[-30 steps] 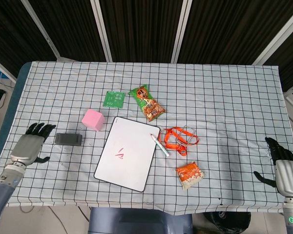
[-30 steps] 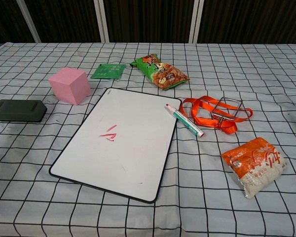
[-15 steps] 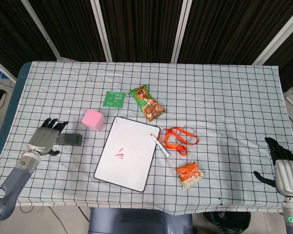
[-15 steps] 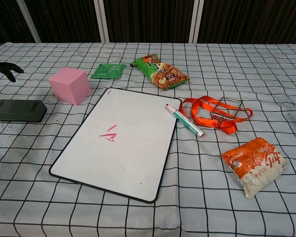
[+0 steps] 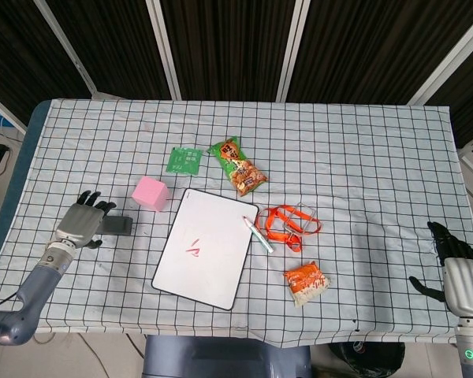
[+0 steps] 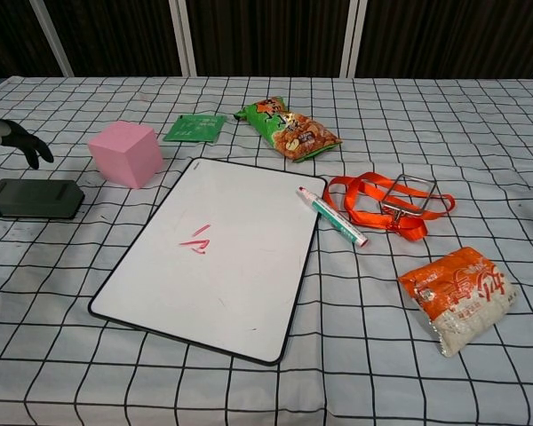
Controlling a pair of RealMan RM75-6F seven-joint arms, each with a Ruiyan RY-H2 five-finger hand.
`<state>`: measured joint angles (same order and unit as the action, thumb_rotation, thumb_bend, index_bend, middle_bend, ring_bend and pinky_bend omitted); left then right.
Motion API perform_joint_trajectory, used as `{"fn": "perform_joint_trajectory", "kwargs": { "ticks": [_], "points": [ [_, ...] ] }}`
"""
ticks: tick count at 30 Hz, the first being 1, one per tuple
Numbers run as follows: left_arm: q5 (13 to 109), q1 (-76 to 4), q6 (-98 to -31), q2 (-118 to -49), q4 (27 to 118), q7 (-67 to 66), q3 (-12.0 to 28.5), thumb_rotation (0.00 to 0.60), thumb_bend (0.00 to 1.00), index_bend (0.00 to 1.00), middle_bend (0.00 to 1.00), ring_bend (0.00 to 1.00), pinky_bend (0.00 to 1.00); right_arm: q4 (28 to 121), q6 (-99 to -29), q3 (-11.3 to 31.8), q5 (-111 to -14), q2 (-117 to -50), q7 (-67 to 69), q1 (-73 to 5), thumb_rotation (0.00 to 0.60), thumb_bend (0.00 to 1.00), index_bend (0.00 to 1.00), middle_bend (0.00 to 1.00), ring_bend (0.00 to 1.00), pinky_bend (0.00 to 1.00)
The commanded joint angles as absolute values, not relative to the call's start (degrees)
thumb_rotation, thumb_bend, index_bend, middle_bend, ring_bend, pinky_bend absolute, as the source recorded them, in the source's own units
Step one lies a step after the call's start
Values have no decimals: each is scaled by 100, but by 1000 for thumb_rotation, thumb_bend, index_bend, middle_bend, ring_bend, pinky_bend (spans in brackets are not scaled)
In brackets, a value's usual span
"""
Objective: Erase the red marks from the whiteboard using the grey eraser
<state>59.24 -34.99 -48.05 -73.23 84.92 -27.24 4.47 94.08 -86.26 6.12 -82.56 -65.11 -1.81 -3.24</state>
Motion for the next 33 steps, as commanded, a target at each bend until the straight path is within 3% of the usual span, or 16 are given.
{"fn": "perform_joint_trajectory", "kwargs": {
  "ticks": [1, 33],
  "points": [
    [5899, -3519, -4826, -7363, 8420, -2722, 422, 600, 169, 203, 233, 0, 0, 9409, -8630, 614, -8254, -6513, -180, -322, 600, 212, 7, 124, 206, 224],
    [6173, -3669, -4834, -7702, 7726, -2378, 257, 600, 211, 329, 341, 0, 0, 9432, -8597, 634, -8174, -6528, -247, -330, 600, 214, 7, 125, 206, 224]
  ]
}}
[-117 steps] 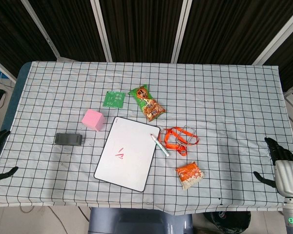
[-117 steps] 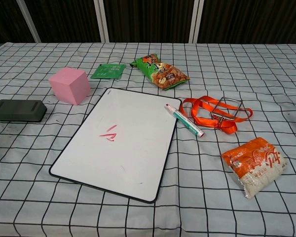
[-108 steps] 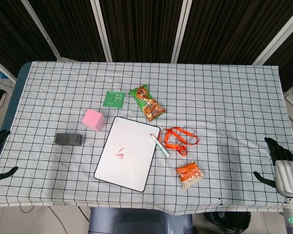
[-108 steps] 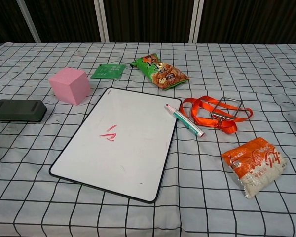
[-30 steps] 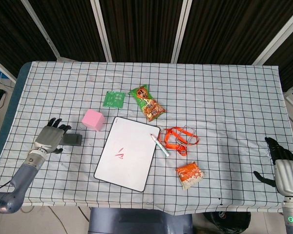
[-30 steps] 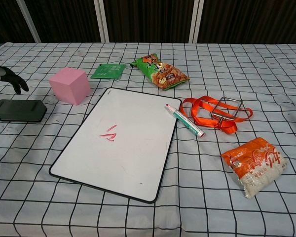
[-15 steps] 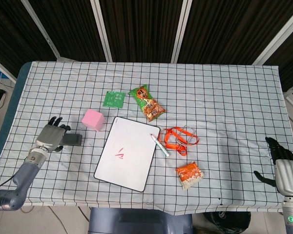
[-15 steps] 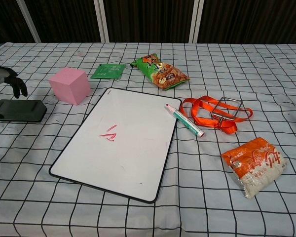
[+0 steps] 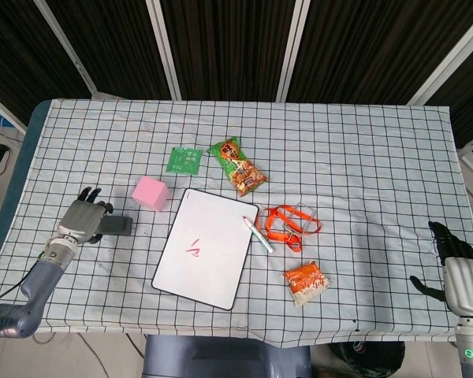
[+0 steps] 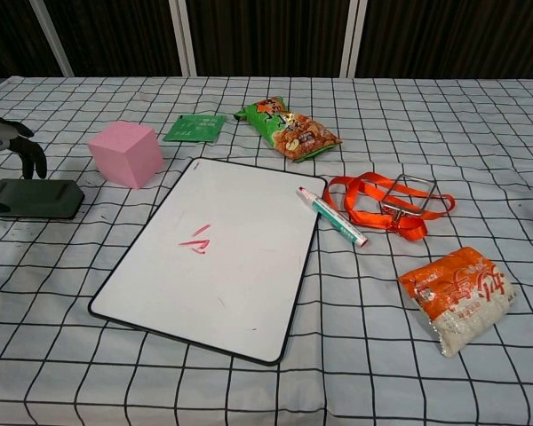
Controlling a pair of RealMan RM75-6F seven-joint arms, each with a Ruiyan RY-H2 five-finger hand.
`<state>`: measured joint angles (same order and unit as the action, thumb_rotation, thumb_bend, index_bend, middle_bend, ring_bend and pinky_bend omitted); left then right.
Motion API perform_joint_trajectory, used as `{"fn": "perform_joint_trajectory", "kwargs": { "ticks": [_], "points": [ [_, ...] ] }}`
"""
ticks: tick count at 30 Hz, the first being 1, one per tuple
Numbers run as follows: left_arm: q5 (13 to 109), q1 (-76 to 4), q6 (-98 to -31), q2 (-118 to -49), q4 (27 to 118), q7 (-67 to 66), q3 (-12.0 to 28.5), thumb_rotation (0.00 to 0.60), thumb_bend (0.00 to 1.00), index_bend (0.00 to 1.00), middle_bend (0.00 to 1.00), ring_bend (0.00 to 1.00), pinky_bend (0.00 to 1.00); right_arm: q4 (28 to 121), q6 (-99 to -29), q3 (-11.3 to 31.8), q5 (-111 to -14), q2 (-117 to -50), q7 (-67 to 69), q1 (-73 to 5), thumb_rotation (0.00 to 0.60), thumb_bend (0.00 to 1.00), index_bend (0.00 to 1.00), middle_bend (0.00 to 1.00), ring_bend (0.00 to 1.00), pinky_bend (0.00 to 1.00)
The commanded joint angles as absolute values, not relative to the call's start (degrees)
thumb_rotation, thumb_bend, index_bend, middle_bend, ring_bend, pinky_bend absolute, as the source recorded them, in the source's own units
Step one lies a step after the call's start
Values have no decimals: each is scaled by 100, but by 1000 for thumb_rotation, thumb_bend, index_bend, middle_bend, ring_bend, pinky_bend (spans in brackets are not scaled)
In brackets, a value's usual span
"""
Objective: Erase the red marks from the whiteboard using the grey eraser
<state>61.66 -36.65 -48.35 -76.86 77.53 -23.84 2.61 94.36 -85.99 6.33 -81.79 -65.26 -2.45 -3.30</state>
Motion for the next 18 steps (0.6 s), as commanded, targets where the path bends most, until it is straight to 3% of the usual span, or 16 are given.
{"fn": "perform_joint_trajectory", "kwargs": {
  "ticks": [1, 11, 18],
  "points": [
    [6172, -3675, -4827, -7714, 7708, -2383, 253, 600, 211, 329, 341, 0, 0, 9431, -8596, 634, -8171, -6529, -247, -330, 600, 215, 7, 125, 206, 224],
    [6115, -3733, -4778, -7833, 7578, -2479, 231, 600, 213, 332, 344, 0, 0, 9435, -8586, 634, -8164, -6528, -254, -333, 600, 214, 7, 125, 206, 224],
    [6120, -3755, -4778, -7857, 7572, -2557, 197, 600, 246, 384, 407, 0, 0, 9441, -8578, 636, -8153, -6524, -239, -333, 600, 214, 7, 125, 206, 224]
  ]
}}
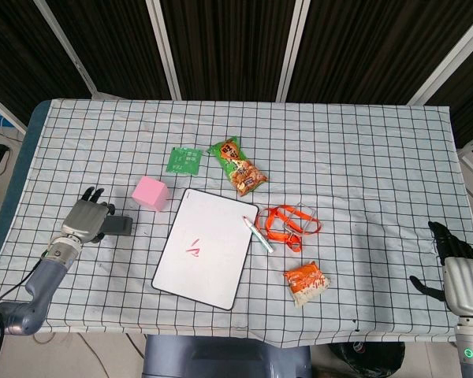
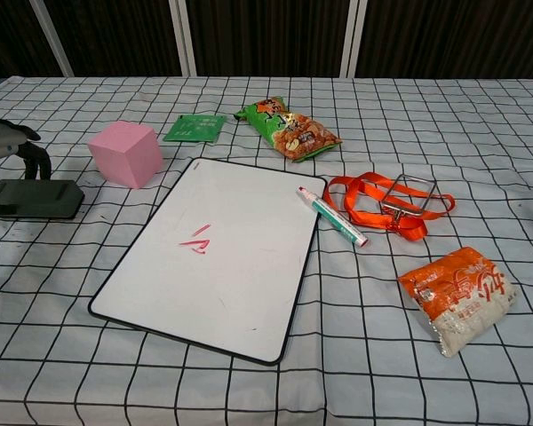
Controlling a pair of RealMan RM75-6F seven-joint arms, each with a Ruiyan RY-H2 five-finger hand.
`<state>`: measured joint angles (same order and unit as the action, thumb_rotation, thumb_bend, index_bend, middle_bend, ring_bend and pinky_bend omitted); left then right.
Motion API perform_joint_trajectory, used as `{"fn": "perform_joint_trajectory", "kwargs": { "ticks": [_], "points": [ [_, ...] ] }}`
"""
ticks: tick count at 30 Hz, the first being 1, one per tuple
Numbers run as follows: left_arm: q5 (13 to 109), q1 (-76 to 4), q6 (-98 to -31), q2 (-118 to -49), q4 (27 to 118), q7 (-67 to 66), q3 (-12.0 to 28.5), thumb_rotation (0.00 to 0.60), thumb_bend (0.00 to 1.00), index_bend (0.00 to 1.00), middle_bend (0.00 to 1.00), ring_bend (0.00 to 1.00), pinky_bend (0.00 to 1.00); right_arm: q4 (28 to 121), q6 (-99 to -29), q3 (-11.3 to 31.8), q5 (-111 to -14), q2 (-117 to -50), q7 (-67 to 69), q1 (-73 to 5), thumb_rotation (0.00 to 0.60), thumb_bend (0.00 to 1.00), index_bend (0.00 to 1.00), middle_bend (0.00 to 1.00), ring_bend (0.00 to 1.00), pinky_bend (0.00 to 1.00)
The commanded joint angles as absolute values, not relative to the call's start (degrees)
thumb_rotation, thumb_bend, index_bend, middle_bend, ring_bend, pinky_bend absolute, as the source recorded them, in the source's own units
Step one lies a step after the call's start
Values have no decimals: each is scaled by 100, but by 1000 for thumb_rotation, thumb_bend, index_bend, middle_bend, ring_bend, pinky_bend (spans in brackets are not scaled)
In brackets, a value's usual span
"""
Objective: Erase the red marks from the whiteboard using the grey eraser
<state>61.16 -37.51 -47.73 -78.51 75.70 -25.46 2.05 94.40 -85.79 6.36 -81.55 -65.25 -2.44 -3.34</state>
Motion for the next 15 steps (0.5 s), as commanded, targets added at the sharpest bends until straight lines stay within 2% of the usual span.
{"fn": "perform_joint_trajectory", "kwargs": {
  "ticks": [1, 9, 15],
  "points": [
    [6124, -3756, -4784, -7860, 7570, -2562, 194, 600, 252, 390, 412, 0, 0, 9441, -8576, 636, -8152, -6523, -236, -333, 600, 214, 7, 125, 206, 224],
    [6032, -3785, -4812, -7838, 7621, -2734, 187, 600, 304, 405, 421, 0, 0, 9450, -8562, 636, -8145, -6517, -220, -337, 600, 215, 7, 125, 206, 224],
    [6165, -3757, -5058, -7522, 8150, -2744, 235, 600, 315, 407, 420, 0, 0, 9450, -8578, 639, -8148, -6518, -216, -332, 600, 214, 7, 125, 206, 224]
  ]
}}
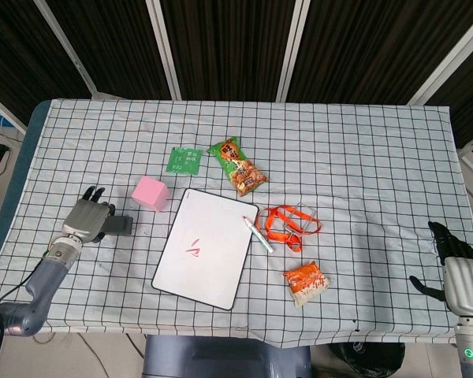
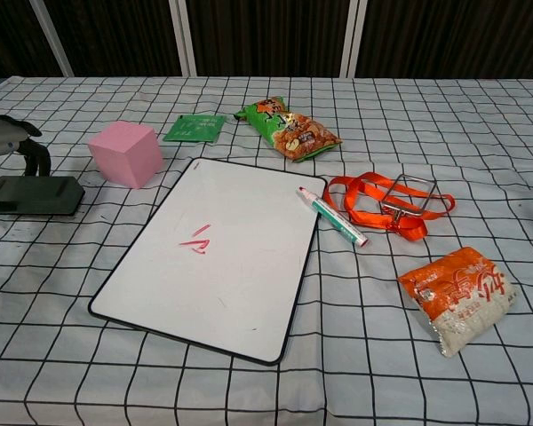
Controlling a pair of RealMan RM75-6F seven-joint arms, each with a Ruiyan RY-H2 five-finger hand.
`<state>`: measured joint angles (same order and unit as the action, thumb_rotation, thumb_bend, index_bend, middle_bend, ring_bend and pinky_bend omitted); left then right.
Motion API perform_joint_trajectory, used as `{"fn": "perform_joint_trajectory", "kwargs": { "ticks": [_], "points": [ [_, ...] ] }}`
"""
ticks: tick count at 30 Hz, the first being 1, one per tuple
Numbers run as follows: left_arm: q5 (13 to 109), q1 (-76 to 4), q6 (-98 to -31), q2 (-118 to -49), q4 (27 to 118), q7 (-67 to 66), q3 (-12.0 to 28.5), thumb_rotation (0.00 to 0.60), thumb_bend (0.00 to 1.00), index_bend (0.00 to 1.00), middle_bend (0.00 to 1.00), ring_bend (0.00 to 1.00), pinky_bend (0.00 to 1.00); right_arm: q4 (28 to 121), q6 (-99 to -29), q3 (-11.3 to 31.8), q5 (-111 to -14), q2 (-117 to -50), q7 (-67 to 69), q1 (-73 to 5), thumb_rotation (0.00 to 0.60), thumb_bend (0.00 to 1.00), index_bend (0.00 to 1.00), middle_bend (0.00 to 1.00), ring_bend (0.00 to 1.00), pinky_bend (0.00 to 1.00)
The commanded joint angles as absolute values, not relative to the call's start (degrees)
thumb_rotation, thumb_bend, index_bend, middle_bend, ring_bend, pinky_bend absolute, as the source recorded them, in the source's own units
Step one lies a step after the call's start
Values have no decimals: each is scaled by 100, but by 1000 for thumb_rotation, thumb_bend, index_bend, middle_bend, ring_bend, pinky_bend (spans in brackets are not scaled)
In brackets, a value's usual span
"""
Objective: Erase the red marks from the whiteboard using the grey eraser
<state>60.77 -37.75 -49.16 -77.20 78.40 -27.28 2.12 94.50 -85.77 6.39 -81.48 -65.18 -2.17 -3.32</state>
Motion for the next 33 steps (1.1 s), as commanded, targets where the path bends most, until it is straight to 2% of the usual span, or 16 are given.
{"fn": "perform_joint_trajectory", "kwargs": {
  "ticks": [1, 8, 13, 19, 33],
  "points": [
    [6196, -3750, -5109, -7440, 8285, -2746, 245, 600, 315, 406, 420, 0, 0, 9451, -8578, 638, -8149, -6516, -215, -332, 600, 214, 7, 125, 206, 224],
    [6379, -3762, -5528, -6983, 9217, -2911, 407, 600, 316, 404, 419, 0, 0, 9458, -8595, 635, -8160, -6513, -204, -323, 600, 214, 7, 125, 206, 224],
    [6200, -3988, -5437, -6969, 9667, -3302, 510, 600, 316, 407, 418, 0, 0, 9460, -8614, 634, -8175, -6510, -198, -317, 600, 215, 7, 125, 206, 224],
    [5736, -4483, -5297, -7336, 9942, -4142, 628, 600, 315, 412, 418, 0, 0, 9452, -8615, 634, -8175, -6504, -174, -313, 600, 216, 7, 125, 206, 223],
    [4665, -5375, -5141, -8404, 9421, -5037, 699, 600, 315, 418, 417, 0, 0, 9442, -8618, 636, -8169, -6508, -176, -308, 600, 215, 7, 125, 206, 224]
  ]
}}
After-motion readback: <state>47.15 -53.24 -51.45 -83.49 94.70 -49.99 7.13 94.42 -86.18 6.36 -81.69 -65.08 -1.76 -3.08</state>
